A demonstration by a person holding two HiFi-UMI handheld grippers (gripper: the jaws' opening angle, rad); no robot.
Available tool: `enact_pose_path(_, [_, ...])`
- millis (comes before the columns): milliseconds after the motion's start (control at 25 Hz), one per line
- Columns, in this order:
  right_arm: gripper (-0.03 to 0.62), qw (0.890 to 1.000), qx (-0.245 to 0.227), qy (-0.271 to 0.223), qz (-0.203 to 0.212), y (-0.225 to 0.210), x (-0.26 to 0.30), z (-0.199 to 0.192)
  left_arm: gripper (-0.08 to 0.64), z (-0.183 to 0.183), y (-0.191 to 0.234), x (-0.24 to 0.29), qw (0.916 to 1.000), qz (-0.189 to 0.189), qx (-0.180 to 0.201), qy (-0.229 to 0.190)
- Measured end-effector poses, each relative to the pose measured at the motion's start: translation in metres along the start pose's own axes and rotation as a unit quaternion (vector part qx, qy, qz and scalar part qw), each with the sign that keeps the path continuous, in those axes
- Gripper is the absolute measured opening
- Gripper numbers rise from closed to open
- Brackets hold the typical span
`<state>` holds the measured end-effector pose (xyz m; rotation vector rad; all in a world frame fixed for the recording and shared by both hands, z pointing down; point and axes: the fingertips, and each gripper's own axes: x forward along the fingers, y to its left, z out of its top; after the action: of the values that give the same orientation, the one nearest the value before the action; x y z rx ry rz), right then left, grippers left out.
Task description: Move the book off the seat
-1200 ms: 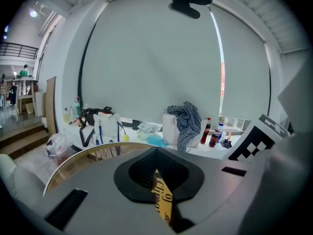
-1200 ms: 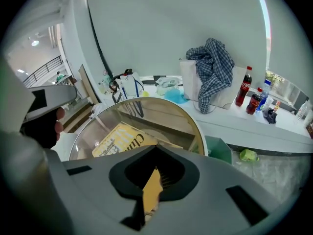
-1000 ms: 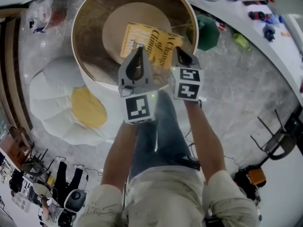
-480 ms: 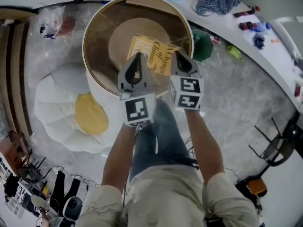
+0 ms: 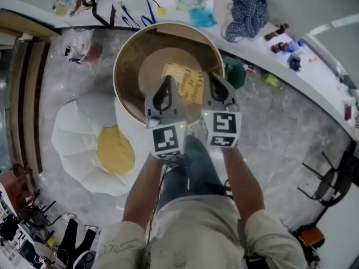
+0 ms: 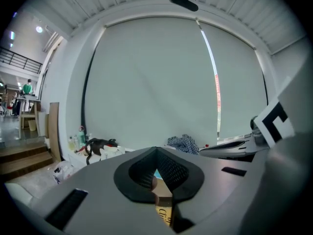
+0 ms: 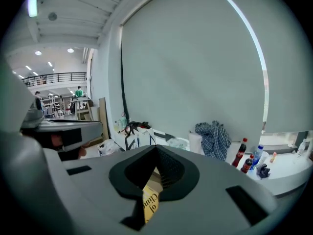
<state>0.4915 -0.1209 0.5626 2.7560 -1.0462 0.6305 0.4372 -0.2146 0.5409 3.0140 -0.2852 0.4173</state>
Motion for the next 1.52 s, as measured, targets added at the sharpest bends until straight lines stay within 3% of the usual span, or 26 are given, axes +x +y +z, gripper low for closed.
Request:
enact_pose_path(320, [0.005, 0.994, -0.036, -0.099, 0.008, 0.024, -0.067, 0.089, 0.002, 0.082, -0.002, -0.047, 0.9981, 0.002, 0.015, -0.059])
enact_pose_path(480, [0.005, 0.99, -0.038, -0.133, 0.013, 0.034, -0.102, 0.123, 0.002, 0.117, -0.005, -0.071, 0.9957, 0.002, 0.035, -0.086])
enact_pose_path(720, [0.005, 0.984, -0.053, -0.172, 0.01, 0.046, -0.144, 0.162, 0.002, 0.154, -0.009, -0.108, 0.9936, 0.0, 0.03, -0.109])
enact_pose_path(1120, [0.005, 0.979, -0.07, -0.194, 0.005, 0.053, -0.18, 0.178, 0.002, 0.181, -0.011, -0.146, 0.9896, 0.0, 0.05, -0.135])
enact_pose_path(1520, [0.005, 0.976, -0.082, -0.203, 0.004, 0.056, -0.183, 0.181, 0.002, 0.183, -0.011, -0.153, 0.988, -0.007, 0.055, -0.144])
